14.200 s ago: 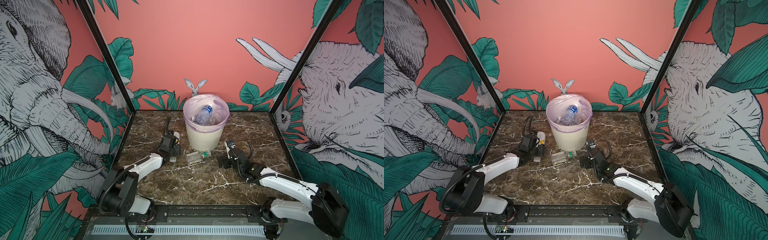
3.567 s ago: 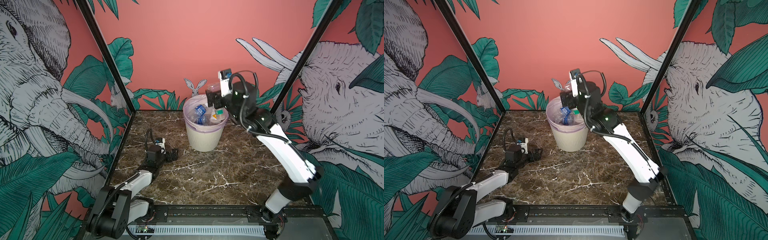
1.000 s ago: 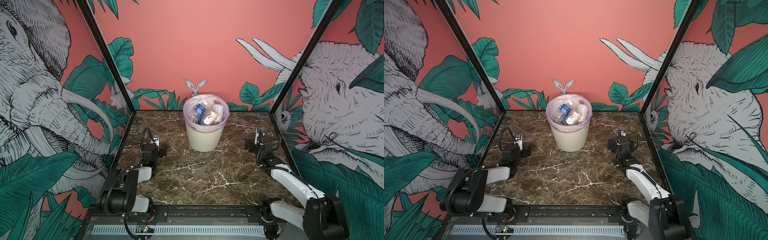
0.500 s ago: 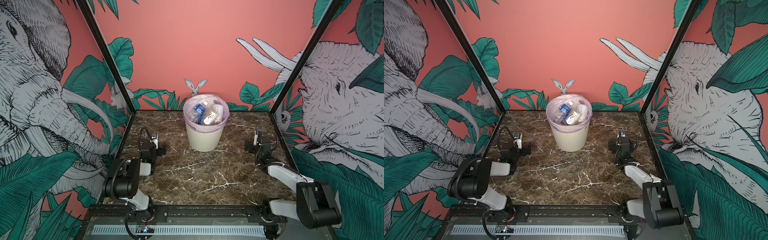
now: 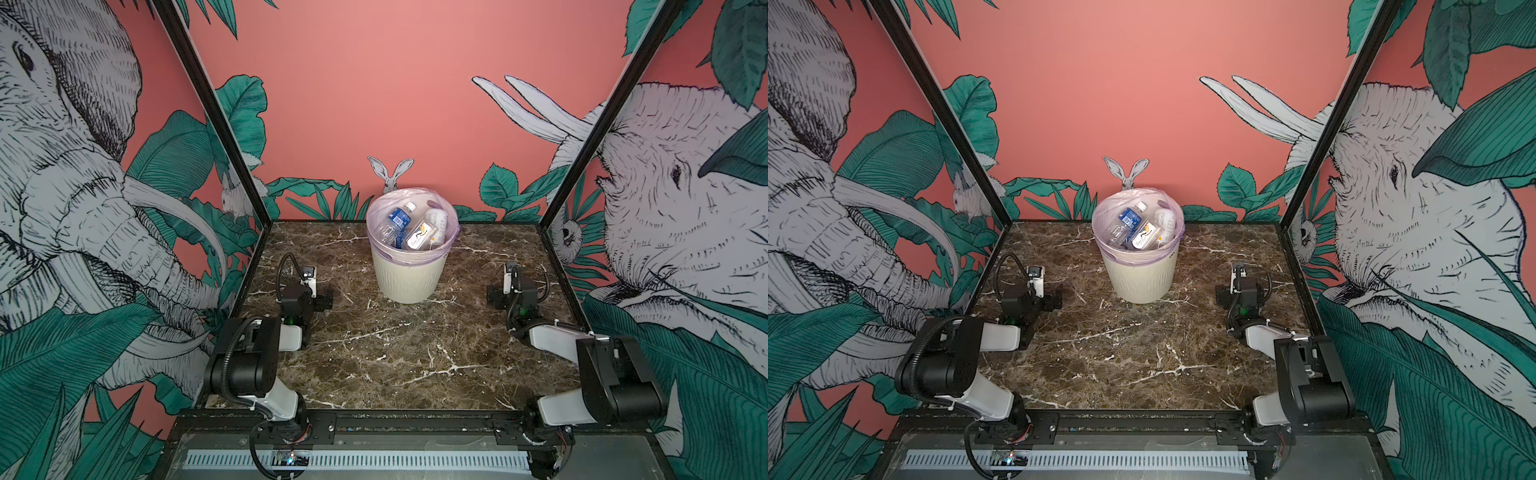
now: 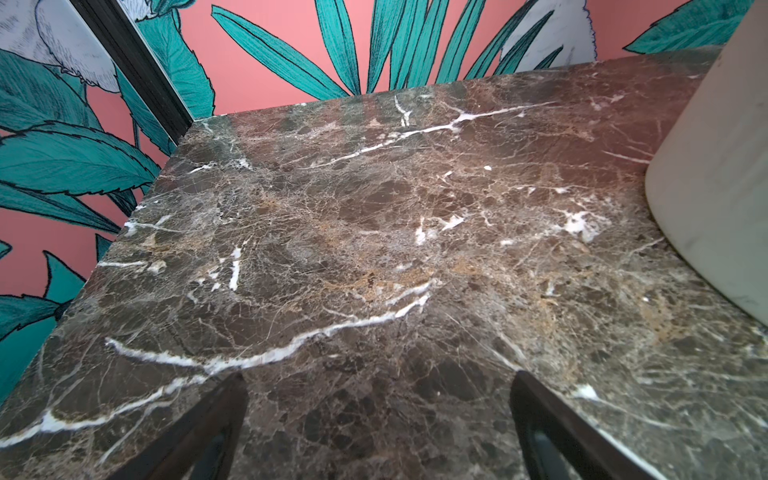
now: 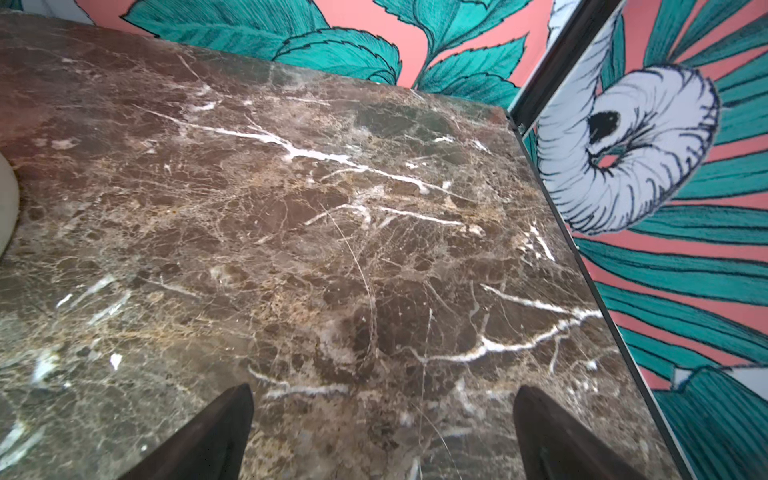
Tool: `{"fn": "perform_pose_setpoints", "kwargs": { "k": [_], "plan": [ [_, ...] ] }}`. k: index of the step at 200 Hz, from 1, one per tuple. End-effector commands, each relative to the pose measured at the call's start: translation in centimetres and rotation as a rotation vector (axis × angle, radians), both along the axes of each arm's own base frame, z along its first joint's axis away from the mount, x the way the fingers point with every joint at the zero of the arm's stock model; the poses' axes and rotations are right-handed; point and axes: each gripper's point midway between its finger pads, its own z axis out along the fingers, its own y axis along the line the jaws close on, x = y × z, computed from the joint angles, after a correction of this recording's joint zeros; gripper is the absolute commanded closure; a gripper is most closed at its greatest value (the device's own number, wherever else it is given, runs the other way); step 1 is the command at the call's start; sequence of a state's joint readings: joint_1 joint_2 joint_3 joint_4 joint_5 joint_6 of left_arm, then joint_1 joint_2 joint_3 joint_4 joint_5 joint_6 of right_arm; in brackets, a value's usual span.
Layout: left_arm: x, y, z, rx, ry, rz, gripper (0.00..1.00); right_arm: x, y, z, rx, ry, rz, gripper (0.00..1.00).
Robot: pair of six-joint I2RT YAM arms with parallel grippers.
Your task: Throw the plastic bottles in the bin
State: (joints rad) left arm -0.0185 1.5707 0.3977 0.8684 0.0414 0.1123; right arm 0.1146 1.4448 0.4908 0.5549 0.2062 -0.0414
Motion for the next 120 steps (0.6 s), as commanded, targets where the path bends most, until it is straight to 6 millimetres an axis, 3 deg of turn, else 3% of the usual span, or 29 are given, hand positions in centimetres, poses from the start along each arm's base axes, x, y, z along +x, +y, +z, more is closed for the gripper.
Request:
{"fn": "perform_pose_setpoints", "kwargs": {
  "k": [1,26,120],
  "plan": [
    [0.5,0.0,1.3,-0.001,-0.034,-0.005,0.00,0.7,0.5,0.9,-0.005,-0.068,0.045,0.00],
    [0.5,0.0,1.2,0.001,-0.032,-0.006,0.00,1.4,-0.1,0.8,0.032,-0.104,0.032,0.00],
    [0.5,0.1,1.2,0.001,-0.033,-0.004,0.00,0.5,-1.0,0.0,0.072,-0.160,0.007,0.01]
  ]
}}
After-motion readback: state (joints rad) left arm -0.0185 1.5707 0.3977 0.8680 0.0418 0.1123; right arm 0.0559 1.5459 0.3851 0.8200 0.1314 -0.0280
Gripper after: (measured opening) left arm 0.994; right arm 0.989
